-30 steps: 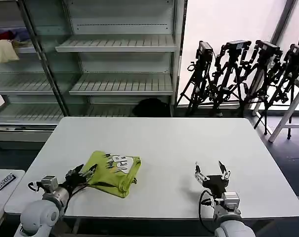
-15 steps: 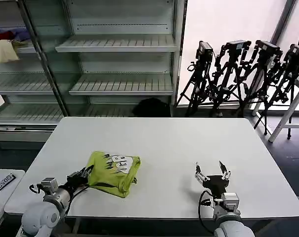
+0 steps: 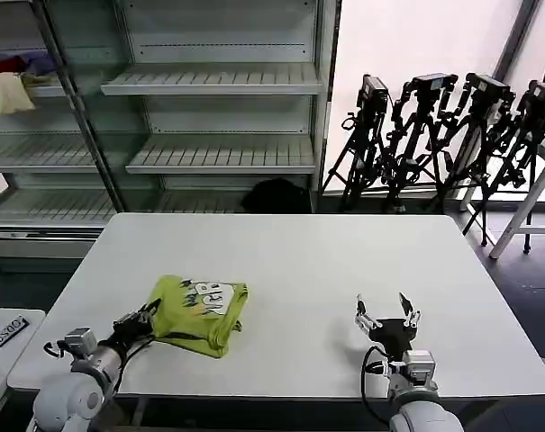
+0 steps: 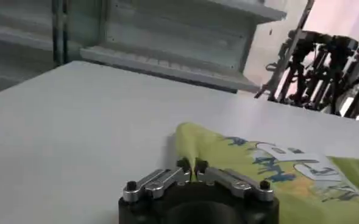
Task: Fold and organize the clothes.
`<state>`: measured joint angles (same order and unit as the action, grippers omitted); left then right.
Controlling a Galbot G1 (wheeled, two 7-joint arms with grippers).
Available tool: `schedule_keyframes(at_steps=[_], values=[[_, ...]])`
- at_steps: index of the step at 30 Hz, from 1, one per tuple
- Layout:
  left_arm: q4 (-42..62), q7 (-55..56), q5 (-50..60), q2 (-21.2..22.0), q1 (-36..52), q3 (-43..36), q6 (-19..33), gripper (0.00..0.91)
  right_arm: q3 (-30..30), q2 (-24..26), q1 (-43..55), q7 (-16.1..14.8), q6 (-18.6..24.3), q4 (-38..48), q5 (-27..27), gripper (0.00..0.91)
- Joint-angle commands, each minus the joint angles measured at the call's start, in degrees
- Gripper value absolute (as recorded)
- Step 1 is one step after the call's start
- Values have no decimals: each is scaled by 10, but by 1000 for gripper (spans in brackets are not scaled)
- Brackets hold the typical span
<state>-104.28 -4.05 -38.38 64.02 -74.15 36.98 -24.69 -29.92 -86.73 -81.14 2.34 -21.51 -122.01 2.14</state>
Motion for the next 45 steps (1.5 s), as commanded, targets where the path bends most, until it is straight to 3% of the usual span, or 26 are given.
schedule_keyframes(at_steps=[1, 6, 13, 18, 23, 29, 33, 38, 45], values=[[5, 0, 11, -7, -4, 30, 23, 0, 6, 0, 3, 3, 0, 2, 0, 907], [23, -13, 53, -32, -2, 78, 48, 0, 2, 0, 2, 3, 0, 2, 0, 907], [70, -40, 137, -98, 4, 204, 102, 0, -8, 2, 0, 0, 3, 7, -2, 907], [43, -53, 161, -128, 11, 243, 112, 0, -1, 0, 4, 1, 3, 11, -1, 907], [-22, -72, 187, -145, 13, 234, 114, 0, 3, 0, 5, 1, 3, 14, 0, 907], [-130, -87, 246, -115, 11, 120, 97, 0, 8, 0, -2, 3, 9, 15, 5, 907], [-169, -83, 314, -66, 7, -13, 92, 0, 3, 0, -7, 4, 10, 12, 5, 907], [-164, -60, 362, 4, 20, -173, 71, 0, 1, 1, -18, 5, 18, 11, 6, 907], [-105, -23, 365, 66, 42, -265, 54, 0, -5, 1, -31, 4, 25, 11, 9, 907]])
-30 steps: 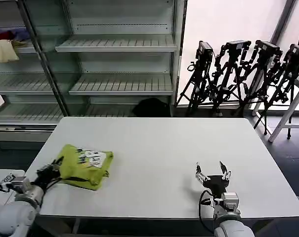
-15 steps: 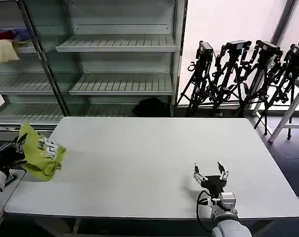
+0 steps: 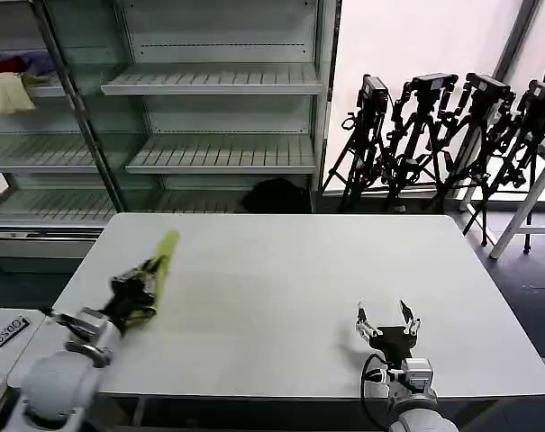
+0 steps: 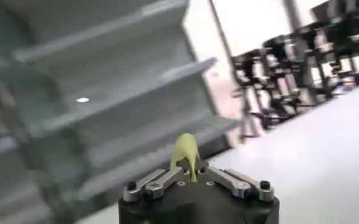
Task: Fold and organize the clothes.
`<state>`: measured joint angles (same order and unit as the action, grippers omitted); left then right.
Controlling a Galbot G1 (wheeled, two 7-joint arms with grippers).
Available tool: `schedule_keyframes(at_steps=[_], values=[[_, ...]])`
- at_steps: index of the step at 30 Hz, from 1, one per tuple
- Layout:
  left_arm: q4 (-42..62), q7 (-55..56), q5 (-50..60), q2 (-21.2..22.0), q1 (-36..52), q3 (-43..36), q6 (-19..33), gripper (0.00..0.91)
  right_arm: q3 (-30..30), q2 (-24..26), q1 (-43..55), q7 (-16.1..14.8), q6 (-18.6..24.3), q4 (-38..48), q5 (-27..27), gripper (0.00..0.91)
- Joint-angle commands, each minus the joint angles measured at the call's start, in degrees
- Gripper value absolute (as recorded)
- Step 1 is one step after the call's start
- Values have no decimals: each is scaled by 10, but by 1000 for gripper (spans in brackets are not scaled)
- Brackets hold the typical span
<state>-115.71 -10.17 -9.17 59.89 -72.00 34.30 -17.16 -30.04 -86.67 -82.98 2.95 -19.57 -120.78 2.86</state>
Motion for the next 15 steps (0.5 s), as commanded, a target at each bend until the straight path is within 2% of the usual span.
schedule_keyframes(at_steps=[1, 4, 5, 6, 12, 15], values=[[16, 41, 72, 114, 22, -244, -22, 10, -5, 1, -14, -3, 5, -1, 1, 907], [38, 72, 56, 131, 28, -254, -30, 40, -4, 1, -15, -6, 5, -1, 0, 907], [42, 84, 36, 139, 31, -254, -36, 685, -2, 1, -14, -7, 4, -1, 0, 907], [44, 94, 15, 143, 34, -252, -32, 907, -1, 1, -15, -8, 4, -1, 0, 907], [12, 132, -95, 161, 31, -226, -23, 907, 30, 1, -14, -7, 1, -4, 0, 907], [-33, 129, -125, 156, 12, -204, -25, 907, 57, 1, -11, -7, -18, -14, -11, 907]])
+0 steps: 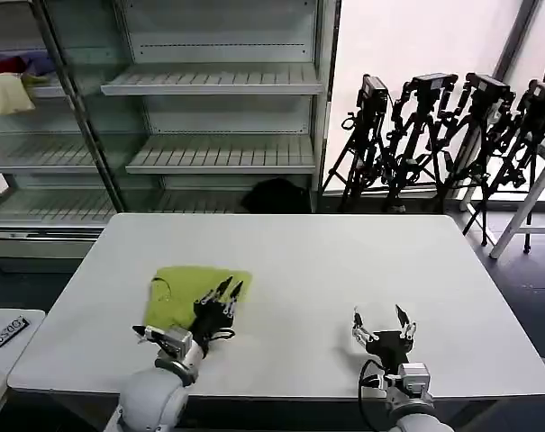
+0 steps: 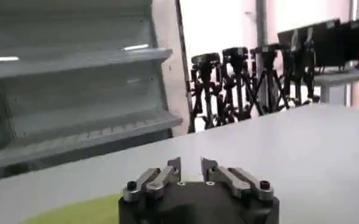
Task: Fold and organize the clothes.
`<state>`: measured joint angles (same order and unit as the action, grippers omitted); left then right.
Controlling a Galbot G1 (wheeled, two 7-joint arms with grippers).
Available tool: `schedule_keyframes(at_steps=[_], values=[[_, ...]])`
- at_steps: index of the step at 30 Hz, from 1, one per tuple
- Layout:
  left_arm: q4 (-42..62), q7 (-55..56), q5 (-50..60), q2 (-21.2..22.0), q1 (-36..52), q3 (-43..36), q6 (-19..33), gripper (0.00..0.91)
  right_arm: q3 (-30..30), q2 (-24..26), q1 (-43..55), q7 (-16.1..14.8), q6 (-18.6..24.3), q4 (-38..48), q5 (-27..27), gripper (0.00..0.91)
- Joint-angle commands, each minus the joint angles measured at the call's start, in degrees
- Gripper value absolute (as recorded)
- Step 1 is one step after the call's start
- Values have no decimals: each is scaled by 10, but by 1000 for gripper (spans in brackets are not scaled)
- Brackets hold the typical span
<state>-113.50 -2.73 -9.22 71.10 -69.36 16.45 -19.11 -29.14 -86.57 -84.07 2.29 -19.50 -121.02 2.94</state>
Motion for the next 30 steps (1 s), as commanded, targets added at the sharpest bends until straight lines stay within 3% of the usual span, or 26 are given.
schedule_keyframes(at_steps=[1, 7, 13, 22, 30], values=[[-73, 53, -135, 38, -22, -14, -6, 907, 55, 0, 2, -1, -25, -15, -16, 907], [-132, 53, -173, 12, -54, 89, -13, 907, 110, 2, 14, 11, -53, -27, -38, 907], [-118, 53, -240, 3, -76, 164, -12, 907, 123, 9, 17, 39, -21, -31, -5, 907], [-107, 51, -259, 14, -97, 189, -9, 907, 114, 19, 10, 52, -29, -73, 11, 907], [-99, 49, -260, 17, -97, 202, -12, 907, 113, 20, 10, 46, -33, -78, 27, 907]])
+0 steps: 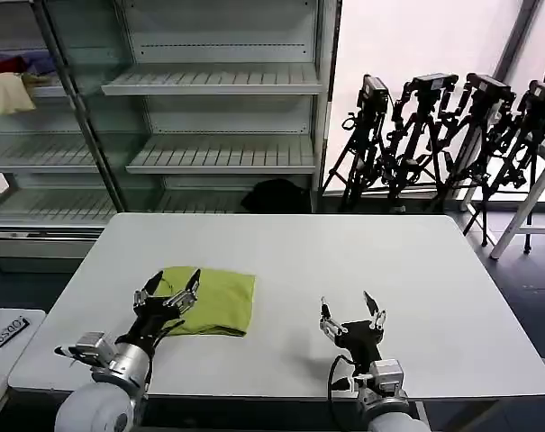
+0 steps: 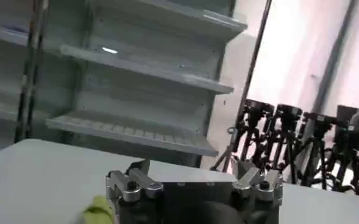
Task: Fold and organize the clothes.
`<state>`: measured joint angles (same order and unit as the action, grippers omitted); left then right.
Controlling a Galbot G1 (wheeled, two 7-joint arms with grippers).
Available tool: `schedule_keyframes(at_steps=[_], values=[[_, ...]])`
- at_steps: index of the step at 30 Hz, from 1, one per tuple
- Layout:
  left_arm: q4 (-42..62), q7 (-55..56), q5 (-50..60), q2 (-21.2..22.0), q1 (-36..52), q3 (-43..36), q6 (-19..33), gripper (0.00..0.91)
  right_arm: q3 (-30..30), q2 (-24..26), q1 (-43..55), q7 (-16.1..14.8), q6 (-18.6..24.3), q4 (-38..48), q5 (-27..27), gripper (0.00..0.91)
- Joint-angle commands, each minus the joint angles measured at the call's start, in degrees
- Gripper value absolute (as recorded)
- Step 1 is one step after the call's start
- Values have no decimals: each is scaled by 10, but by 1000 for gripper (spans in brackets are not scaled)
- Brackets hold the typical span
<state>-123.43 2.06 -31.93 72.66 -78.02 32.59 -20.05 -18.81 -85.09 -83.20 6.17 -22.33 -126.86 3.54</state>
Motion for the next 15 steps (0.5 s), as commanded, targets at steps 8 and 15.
schedule_keyframes(at_steps=[8, 15], values=[[20, -9, -52, 10, -3, 50, -10, 907, -3, 3, 20, -8, -24, -7, 25, 907], [45, -12, -51, 12, 3, 56, -12, 907, -18, -1, 33, -23, -45, 14, 19, 907]])
